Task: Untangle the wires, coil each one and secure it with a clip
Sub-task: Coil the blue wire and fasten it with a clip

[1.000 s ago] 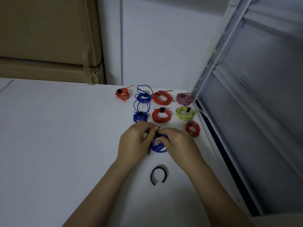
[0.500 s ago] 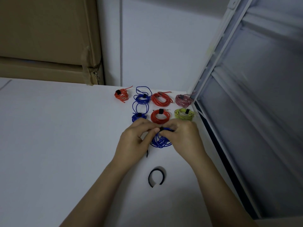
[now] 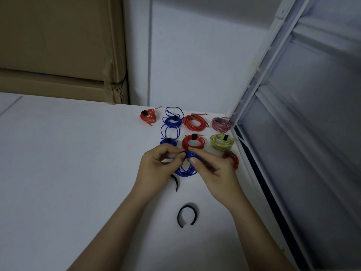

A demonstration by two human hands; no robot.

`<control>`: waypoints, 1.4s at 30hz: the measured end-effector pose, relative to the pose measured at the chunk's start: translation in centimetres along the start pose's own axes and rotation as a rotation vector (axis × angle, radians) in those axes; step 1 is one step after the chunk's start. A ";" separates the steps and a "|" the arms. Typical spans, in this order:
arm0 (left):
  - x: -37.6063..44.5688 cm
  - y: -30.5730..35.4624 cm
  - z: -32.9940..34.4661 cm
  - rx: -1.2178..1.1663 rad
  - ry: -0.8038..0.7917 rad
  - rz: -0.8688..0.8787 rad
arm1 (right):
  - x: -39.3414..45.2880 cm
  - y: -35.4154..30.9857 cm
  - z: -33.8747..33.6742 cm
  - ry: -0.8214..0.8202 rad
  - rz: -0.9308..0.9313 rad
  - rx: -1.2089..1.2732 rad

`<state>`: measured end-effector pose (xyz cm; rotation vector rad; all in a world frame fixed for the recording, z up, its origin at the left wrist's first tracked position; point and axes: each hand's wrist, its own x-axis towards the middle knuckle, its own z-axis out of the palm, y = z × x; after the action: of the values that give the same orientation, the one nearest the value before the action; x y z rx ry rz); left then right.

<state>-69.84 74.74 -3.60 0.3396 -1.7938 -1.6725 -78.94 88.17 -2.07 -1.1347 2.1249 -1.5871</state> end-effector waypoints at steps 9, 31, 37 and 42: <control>0.0 1.2 0.0 -0.120 0.041 -0.103 | 0.8 -1.1 0.9 0.107 0.071 0.132; 9.1 -3.3 -9.5 0.377 0.324 -0.386 | 6.8 1.2 2.3 0.094 0.142 0.101; 11.1 -4.9 -8.2 0.747 0.163 -0.324 | 6.8 2.5 1.8 0.126 0.187 0.103; 11.6 -4.4 -7.6 0.688 0.193 -0.284 | 6.9 3.0 1.1 0.126 0.199 0.052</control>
<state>-75.01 61.20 -4.75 1.0548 -2.1957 -1.0840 -84.13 82.85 -3.50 -0.7985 2.1832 -1.6487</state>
